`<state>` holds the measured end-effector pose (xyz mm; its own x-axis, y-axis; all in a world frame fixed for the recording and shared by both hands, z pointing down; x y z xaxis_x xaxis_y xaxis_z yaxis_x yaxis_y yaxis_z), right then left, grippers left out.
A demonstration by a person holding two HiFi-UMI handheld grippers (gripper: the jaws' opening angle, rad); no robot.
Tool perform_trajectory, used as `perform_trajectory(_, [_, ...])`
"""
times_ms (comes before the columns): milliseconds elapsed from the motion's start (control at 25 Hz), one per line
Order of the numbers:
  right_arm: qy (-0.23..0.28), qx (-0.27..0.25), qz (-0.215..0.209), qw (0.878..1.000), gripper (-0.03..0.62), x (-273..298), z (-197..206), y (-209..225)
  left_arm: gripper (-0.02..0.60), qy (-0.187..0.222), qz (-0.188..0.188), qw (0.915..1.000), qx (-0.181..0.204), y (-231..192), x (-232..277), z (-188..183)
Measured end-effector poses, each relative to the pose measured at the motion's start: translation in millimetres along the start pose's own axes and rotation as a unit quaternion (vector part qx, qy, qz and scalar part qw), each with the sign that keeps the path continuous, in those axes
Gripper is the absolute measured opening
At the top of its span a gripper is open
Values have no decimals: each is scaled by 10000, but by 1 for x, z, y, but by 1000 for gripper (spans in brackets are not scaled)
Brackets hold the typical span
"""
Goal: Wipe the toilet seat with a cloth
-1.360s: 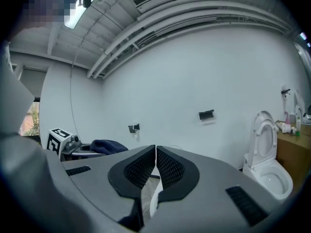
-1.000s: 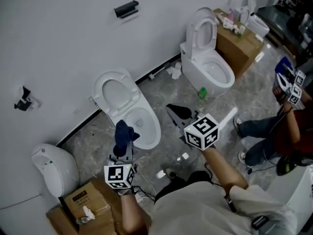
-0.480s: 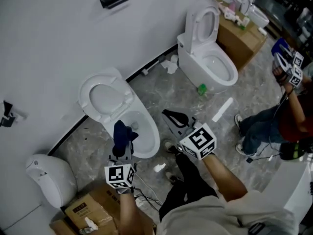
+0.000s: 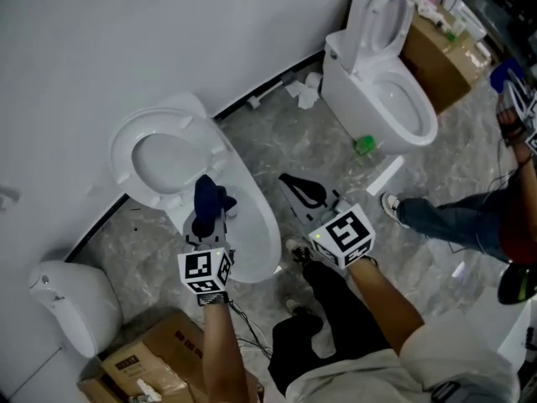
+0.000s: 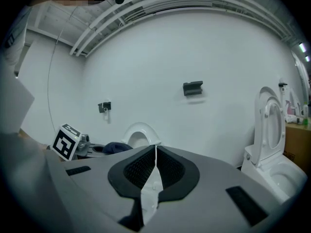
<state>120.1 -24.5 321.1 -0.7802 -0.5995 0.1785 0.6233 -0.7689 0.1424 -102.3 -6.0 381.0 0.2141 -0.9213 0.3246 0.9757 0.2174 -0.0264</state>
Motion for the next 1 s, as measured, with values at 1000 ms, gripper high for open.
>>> perform_trajectory(1000, [-352, 8, -156, 9993, 29, 99, 108, 70, 43, -1280, -449, 9907, -100, -52, 218, 167])
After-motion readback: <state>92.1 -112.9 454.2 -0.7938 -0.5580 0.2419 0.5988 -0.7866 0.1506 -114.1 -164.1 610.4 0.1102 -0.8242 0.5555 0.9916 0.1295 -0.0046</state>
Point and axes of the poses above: the fingertips, and each gripper's own axes: x forward along the fingers, y to its right, z out of its underside, the point moved 7 cm from there along -x, backward along the fingers, and after that the axes turned 9 degrees about -z, right-handed, at the moved point
